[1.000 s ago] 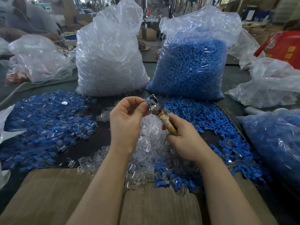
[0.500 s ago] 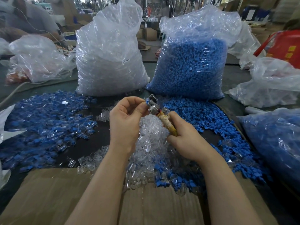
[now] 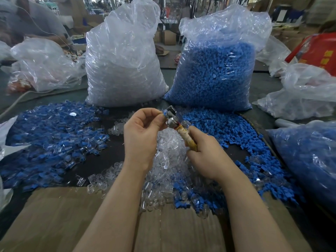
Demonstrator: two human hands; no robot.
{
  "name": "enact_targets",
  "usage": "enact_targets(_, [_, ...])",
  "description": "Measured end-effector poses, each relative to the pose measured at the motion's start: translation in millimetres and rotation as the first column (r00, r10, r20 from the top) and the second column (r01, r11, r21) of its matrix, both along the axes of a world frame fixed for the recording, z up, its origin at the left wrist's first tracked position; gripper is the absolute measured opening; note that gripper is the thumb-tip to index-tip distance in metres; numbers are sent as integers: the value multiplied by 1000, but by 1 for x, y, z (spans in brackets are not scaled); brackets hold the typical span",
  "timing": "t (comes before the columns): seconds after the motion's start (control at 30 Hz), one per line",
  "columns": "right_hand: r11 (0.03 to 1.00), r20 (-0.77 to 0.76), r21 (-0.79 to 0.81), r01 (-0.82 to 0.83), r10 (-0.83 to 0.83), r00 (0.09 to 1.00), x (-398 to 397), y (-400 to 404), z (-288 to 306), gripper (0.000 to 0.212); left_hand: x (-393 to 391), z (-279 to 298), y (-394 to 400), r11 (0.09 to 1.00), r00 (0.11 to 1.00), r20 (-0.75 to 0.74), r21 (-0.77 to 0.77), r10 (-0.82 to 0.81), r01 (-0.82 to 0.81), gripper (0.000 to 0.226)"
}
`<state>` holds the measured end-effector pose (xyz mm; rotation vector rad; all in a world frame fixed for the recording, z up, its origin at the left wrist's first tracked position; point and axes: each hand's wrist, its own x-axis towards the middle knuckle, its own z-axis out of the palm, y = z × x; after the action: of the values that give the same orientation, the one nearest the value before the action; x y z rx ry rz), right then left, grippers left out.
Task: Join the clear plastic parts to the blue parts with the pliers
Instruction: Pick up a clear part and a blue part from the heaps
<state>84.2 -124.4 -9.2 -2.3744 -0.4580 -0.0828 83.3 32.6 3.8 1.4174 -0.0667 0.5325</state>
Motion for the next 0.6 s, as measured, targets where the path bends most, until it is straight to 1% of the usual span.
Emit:
enact_targets(0.13, [999, 6, -38, 15, -15, 1000, 1, 2, 3, 25, 0, 2, 3, 999, 1000, -29, -35, -8, 7, 6])
enact_targets(0.27, [997, -16, -76, 32, -34, 999, 3, 1, -1, 25, 1, 0, 8, 994, 986, -155, -103, -61, 45, 5])
enact_targets(0.33, [992, 19, -97, 84, -82, 996, 5, -3, -2, 26, 3, -2, 13, 977, 970, -233, -212, -61, 11, 6])
enact_targets(0.37, [989, 47, -97, 114, -110, 993, 6, -5, -3, 26, 3, -2, 17, 951, 961, -273, -306, -49, -38, 6])
enact_targets(0.4, [985, 74, -90, 147, -140, 987, 7, -7, -3, 25, 4, -3, 23, 905, 949, -313, -412, -29, -108, 6])
enact_targets(0.43, [980, 97, -80, 182, -174, 980, 9, -11, -3, 23, 5, -3, 29, 839, 936, -352, -510, 0, -192, 6])
enact_targets(0.5, [962, 136, -72, 262, -251, 958, 11, -18, -4, 19, 6, -4, 45, 679, 909, -413, -650, 62, -342, 4])
enact_targets(0.53, [949, 148, -81, 306, -292, 945, 11, -22, -5, 18, 5, -5, 54, 591, 900, -429, -706, 80, -390, 3])
enact_targets(0.6, [910, 157, -107, 401, -382, 911, 13, -28, -6, 13, 4, -7, 70, 423, 896, -436, -798, 87, -429, 4])
